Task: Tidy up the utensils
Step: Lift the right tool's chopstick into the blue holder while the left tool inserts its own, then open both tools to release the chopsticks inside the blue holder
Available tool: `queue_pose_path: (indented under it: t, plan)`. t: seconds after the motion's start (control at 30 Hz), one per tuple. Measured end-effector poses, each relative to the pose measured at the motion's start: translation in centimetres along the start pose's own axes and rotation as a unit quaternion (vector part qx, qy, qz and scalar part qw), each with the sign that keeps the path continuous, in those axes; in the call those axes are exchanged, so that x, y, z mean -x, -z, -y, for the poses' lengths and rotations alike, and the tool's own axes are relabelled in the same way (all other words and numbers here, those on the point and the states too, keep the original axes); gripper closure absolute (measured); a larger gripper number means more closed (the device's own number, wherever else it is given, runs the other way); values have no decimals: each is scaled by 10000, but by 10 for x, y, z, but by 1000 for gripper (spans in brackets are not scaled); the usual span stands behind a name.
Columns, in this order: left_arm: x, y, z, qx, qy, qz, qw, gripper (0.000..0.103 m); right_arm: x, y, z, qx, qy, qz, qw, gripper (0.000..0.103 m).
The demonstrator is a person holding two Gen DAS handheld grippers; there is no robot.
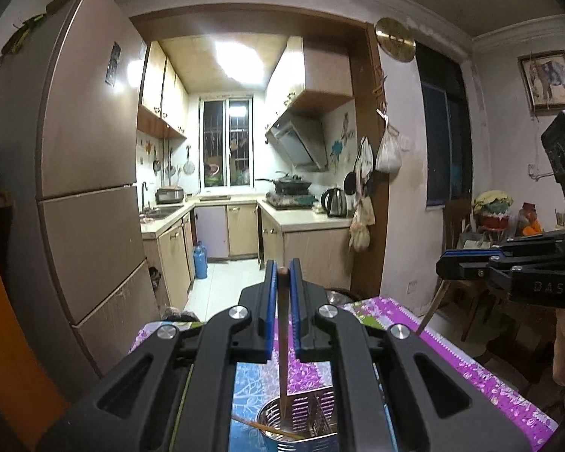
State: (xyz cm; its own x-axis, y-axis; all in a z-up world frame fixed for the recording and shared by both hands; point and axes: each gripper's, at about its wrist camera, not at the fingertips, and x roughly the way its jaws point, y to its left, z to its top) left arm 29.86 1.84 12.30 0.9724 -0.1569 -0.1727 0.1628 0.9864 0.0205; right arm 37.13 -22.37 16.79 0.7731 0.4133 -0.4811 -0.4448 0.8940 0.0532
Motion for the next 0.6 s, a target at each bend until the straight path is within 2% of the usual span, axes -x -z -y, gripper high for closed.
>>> queue_pose_path:
  t: [0.37, 0.6]
  plan:
    - [-24, 7, -6, 72, -45, -219, 9997, 98, -24, 11, 4, -117, -34, -215, 9997, 95]
    - [-39, 18, -12, 85, -118, -506, 9986, 97, -40, 22, 11, -214, -31, -382, 9990, 95]
